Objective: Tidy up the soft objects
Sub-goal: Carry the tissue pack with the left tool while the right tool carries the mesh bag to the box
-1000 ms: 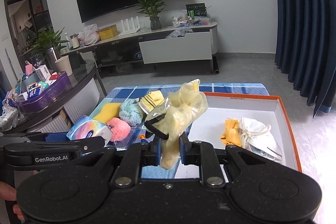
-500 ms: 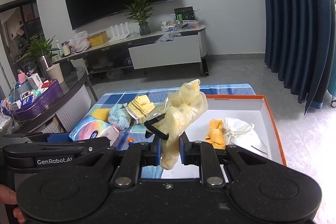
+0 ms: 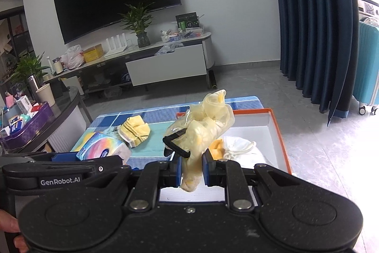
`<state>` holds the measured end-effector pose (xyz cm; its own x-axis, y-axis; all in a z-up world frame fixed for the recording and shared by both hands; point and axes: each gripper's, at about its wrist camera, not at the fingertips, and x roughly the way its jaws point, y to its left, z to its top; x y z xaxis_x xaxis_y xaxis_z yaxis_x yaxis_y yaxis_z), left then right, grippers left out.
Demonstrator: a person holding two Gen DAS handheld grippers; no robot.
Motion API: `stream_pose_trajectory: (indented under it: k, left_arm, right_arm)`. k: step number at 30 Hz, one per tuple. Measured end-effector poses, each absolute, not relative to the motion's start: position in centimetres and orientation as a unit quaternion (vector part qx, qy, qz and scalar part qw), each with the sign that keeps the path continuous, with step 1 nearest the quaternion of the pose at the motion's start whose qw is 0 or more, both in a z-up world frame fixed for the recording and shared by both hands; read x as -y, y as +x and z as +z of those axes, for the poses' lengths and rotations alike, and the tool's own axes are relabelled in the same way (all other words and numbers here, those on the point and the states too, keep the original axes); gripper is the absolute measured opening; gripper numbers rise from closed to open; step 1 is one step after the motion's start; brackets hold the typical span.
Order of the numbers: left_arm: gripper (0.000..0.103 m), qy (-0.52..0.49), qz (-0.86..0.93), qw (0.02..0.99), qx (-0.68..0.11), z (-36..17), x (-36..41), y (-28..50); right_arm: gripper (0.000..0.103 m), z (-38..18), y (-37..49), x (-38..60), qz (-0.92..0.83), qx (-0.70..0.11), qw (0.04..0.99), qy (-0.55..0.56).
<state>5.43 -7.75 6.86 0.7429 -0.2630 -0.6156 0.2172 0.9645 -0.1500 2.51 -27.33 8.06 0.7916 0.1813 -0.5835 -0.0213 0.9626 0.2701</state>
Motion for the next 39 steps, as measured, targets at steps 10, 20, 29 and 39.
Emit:
stream_pose_trajectory:
  k: [10,20,29,39]
  left_arm:
    - [0.079,-0.032,-0.144,0.928,-0.342,6.7,9.1,6.6]
    - [0.079,-0.026,-0.159,0.924,-0.346,6.5,11.0,7.5]
    - [0.079,-0.02,-0.167,0.922,-0.35,6.5,12.2,8.1]
    - [0.079,-0.017,-0.173,0.919,-0.354,6.2,13.4,8.9]
  right_arm:
    - [0.022,7.9,2.5,28.7,0.034,-0.315,0.939,0.132]
    - [0.022,7.6,2.8,29.8,0.018,-0.315,0.938,0.141]
    - [0.022,7.1,3.0,30.6,0.006,-0.316,0.937,0.148]
    - [0.023,6.7,3.9,31.6,0.001,-0.321,0.935,0.151]
